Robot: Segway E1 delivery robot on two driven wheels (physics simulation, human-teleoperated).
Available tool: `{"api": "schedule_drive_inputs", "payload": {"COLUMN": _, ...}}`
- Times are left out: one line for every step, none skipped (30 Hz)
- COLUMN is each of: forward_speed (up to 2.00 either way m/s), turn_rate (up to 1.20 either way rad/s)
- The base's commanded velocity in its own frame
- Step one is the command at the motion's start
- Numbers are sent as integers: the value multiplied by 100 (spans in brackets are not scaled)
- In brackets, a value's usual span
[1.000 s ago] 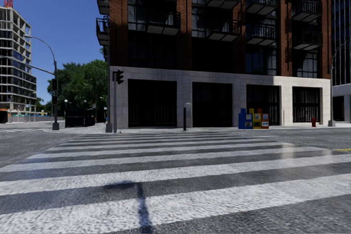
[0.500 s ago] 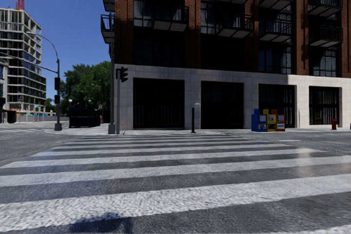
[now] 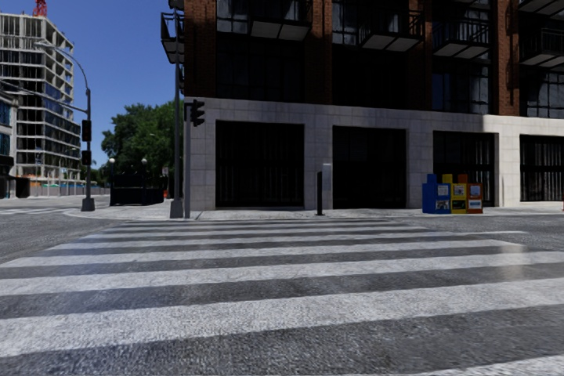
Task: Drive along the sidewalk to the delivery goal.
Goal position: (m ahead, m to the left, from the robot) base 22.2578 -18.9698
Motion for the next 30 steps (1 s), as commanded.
{"api": "schedule_drive_inputs", "payload": {"forward_speed": 200, "turn_rate": 19}}
{"api": "schedule_drive_inputs", "payload": {"forward_speed": 200, "turn_rate": 20}}
{"api": "schedule_drive_inputs", "payload": {"forward_speed": 200, "turn_rate": 21}}
{"api": "schedule_drive_inputs", "payload": {"forward_speed": 200, "turn_rate": 21}}
{"api": "schedule_drive_inputs", "payload": {"forward_speed": 200, "turn_rate": 22}}
{"api": "schedule_drive_inputs", "payload": {"forward_speed": 200, "turn_rate": 22}}
{"api": "schedule_drive_inputs", "payload": {"forward_speed": 200, "turn_rate": 22}}
{"api": "schedule_drive_inputs", "payload": {"forward_speed": 200, "turn_rate": 22}}
{"api": "schedule_drive_inputs", "payload": {"forward_speed": 200, "turn_rate": 22}}
{"api": "schedule_drive_inputs", "payload": {"forward_speed": 200, "turn_rate": 22}}
{"api": "schedule_drive_inputs", "payload": {"forward_speed": 200, "turn_rate": 22}}
{"api": "schedule_drive_inputs", "payload": {"forward_speed": 200, "turn_rate": 22}}
{"api": "schedule_drive_inputs", "payload": {"forward_speed": 200, "turn_rate": 22}}
{"api": "schedule_drive_inputs", "payload": {"forward_speed": 200, "turn_rate": 22}}
{"api": "schedule_drive_inputs", "payload": {"forward_speed": 200, "turn_rate": 22}}
{"api": "schedule_drive_inputs", "payload": {"forward_speed": 200, "turn_rate": 22}}
{"api": "schedule_drive_inputs", "payload": {"forward_speed": 200, "turn_rate": 22}}
{"api": "schedule_drive_inputs", "payload": {"forward_speed": 200, "turn_rate": 22}}
{"api": "schedule_drive_inputs", "payload": {"forward_speed": 200, "turn_rate": 22}}
{"api": "schedule_drive_inputs", "payload": {"forward_speed": 200, "turn_rate": 22}}
{"api": "schedule_drive_inputs", "payload": {"forward_speed": 200, "turn_rate": 23}}
{"api": "schedule_drive_inputs", "payload": {"forward_speed": 200, "turn_rate": 23}}
{"api": "schedule_drive_inputs", "payload": {"forward_speed": 200, "turn_rate": 23}}
{"api": "schedule_drive_inputs", "payload": {"forward_speed": 200, "turn_rate": 25}}
{"api": "schedule_drive_inputs", "payload": {"forward_speed": 200, "turn_rate": 27}}
{"api": "schedule_drive_inputs", "payload": {"forward_speed": 200, "turn_rate": 28}}
{"api": "schedule_drive_inputs", "payload": {"forward_speed": 200, "turn_rate": 28}}
{"api": "schedule_drive_inputs", "payload": {"forward_speed": 200, "turn_rate": 28}}
{"api": "schedule_drive_inputs", "payload": {"forward_speed": 200, "turn_rate": 28}}
{"api": "schedule_drive_inputs", "payload": {"forward_speed": 200, "turn_rate": 28}}
